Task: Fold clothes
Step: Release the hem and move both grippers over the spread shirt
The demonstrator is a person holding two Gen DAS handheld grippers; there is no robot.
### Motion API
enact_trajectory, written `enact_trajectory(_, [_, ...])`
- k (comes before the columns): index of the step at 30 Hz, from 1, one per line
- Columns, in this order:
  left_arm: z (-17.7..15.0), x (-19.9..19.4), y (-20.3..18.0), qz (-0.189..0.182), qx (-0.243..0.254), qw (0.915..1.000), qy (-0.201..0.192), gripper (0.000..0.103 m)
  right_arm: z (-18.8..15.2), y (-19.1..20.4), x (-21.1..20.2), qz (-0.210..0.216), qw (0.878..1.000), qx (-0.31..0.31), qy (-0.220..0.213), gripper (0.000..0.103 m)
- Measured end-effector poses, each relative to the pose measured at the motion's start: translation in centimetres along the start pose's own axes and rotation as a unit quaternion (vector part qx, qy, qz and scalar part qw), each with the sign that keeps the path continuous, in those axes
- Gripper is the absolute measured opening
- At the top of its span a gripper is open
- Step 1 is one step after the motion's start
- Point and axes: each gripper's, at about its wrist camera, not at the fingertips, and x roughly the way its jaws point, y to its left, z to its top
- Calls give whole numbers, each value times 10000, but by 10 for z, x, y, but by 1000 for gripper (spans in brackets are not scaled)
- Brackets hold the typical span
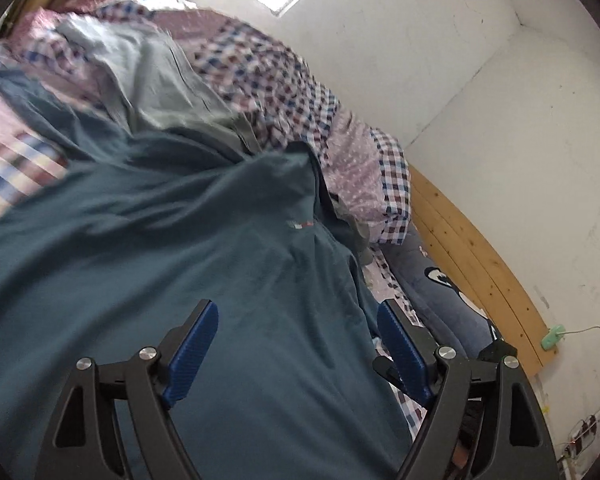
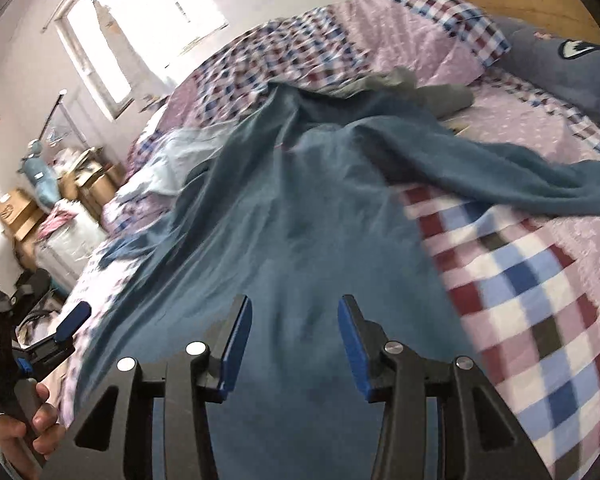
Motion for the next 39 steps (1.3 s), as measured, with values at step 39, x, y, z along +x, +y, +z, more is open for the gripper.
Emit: enact_trajectory(39, [-29, 60, -25, -126, 360, 9989, 263, 85, 39, -282, -144, -1199, 8999, 3662, -2040, 72])
